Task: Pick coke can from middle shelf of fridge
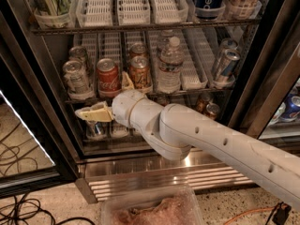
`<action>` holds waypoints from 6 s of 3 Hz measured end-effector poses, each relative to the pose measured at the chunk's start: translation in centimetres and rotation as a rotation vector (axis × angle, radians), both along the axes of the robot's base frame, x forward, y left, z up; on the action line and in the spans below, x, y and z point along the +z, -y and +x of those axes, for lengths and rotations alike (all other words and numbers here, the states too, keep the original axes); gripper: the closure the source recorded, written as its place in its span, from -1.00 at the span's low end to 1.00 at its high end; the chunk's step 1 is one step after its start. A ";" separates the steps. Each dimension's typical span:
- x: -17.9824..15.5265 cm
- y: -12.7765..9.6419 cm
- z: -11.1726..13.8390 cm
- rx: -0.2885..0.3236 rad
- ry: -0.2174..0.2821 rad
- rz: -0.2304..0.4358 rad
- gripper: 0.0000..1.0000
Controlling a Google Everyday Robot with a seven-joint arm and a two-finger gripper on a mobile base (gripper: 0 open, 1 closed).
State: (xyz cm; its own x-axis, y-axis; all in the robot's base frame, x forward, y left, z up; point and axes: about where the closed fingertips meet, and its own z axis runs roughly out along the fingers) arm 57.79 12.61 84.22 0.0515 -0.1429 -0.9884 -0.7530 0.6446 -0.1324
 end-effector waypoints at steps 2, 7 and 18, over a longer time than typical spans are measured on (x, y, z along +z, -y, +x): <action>0.6 -1.0 0.4 0.013 0.008 0.069 -1.00; -1.5 0.3 5.4 -0.046 -0.010 0.035 -1.00; 5.1 6.2 -2.5 0.067 0.053 -0.018 1.00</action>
Offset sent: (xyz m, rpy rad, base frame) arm 0.0092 0.0105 0.0069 0.1131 -0.0049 0.0087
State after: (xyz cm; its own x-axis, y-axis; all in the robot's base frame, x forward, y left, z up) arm 55.25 6.38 89.29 0.1139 -0.1549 -0.9813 -0.7862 0.5899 -0.1843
